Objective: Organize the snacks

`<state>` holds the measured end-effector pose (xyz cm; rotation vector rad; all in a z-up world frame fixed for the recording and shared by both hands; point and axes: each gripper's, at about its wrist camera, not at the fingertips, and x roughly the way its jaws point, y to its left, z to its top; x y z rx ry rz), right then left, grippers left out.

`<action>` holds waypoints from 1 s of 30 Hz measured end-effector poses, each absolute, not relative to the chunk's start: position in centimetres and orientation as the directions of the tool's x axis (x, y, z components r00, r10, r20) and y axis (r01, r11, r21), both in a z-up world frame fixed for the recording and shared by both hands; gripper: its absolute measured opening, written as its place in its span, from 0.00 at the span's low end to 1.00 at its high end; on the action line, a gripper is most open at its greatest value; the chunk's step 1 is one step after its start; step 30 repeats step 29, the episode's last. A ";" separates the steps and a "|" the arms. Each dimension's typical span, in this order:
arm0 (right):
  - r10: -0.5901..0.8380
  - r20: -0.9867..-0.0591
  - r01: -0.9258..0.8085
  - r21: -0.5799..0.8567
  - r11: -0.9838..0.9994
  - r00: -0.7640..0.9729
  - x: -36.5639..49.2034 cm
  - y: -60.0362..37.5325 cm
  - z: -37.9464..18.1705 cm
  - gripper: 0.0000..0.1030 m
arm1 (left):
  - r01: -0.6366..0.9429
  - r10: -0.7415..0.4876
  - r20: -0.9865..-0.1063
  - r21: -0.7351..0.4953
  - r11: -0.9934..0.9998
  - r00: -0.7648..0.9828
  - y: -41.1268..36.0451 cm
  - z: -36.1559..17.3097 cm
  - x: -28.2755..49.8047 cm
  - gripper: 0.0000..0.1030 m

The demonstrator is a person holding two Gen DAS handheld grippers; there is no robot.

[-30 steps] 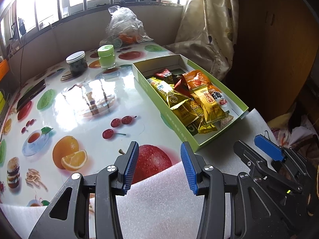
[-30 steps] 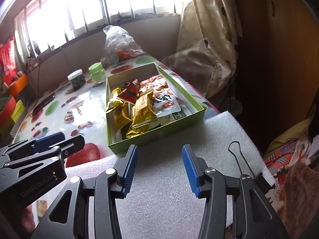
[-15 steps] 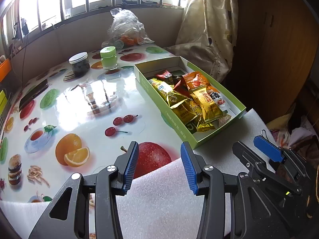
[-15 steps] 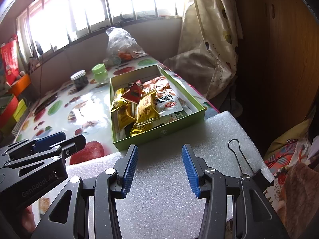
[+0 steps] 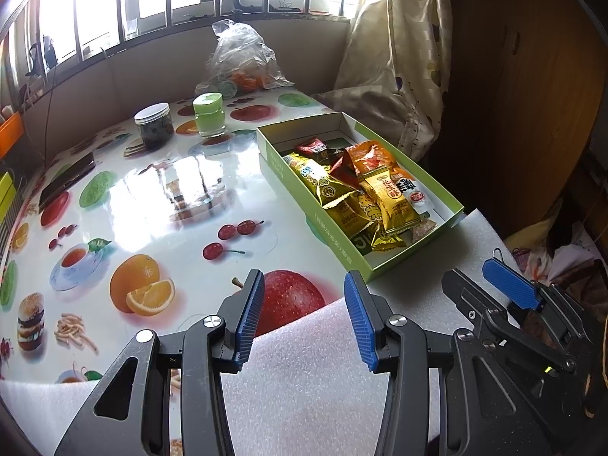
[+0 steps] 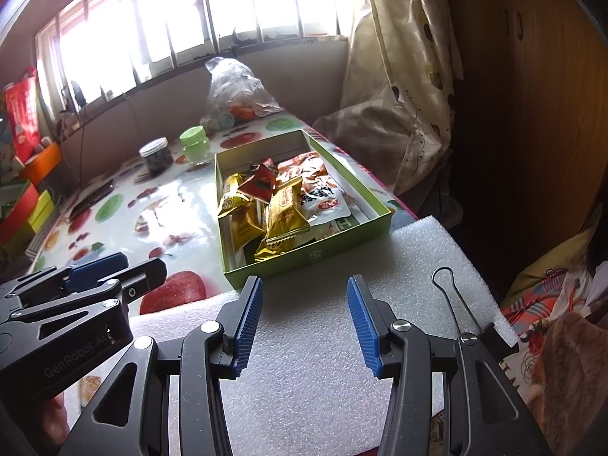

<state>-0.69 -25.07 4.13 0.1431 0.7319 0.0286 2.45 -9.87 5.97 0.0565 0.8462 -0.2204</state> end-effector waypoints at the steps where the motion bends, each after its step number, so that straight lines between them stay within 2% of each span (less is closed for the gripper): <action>1: 0.076 -0.663 0.023 0.140 0.990 0.745 -0.7 -25.0 4.2 0.44 | 0.216 -0.172 -0.747 -0.038 0.976 0.642 -9.9 6.0 2.4 0.44; 30: 0.077 -0.662 0.022 0.140 0.990 0.746 -0.9 -25.0 4.3 0.44 | 0.207 -0.168 -0.743 -0.040 0.977 0.647 -9.8 6.3 2.2 0.44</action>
